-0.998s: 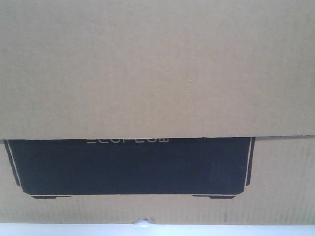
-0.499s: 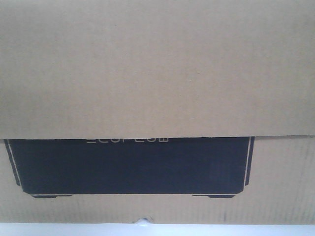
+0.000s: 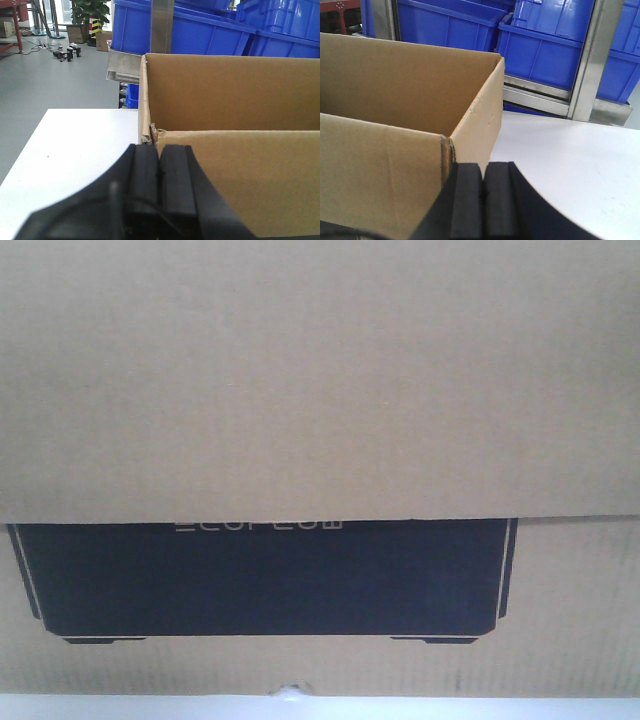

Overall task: Grab box from left shelf to table start
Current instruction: 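Open both grippers and release the box walls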

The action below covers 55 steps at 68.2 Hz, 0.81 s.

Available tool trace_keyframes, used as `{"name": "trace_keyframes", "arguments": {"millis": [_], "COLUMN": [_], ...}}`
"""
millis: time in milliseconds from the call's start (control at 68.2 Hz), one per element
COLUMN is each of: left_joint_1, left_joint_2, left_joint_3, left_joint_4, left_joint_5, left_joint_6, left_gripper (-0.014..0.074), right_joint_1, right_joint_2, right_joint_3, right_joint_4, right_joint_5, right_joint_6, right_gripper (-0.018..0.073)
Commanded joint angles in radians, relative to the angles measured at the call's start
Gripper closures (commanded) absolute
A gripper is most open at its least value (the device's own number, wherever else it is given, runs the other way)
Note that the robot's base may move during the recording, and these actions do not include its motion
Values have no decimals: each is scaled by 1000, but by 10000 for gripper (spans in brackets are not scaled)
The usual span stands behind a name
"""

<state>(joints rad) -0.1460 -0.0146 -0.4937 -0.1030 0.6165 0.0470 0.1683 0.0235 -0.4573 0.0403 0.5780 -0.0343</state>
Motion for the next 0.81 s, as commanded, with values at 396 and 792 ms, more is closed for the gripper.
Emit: {"name": "trace_keyframes", "arguments": {"millis": [396, 792], "left_joint_1": [-5, 46], "left_joint_2": [-13, -13], "left_joint_3": [31, 396], "left_joint_4": [-9, 21], "left_joint_5": [-137, -414], "left_joint_6": [-1, -1], "left_gripper": [696, 696], "right_joint_1": [0, 0], "right_joint_2": [13, 13], "right_joint_3": [-26, -26], "right_joint_4": [-9, -9], "right_joint_5": [-97, -97], "right_joint_6": [-2, -2], "right_gripper": [501, 501]}}
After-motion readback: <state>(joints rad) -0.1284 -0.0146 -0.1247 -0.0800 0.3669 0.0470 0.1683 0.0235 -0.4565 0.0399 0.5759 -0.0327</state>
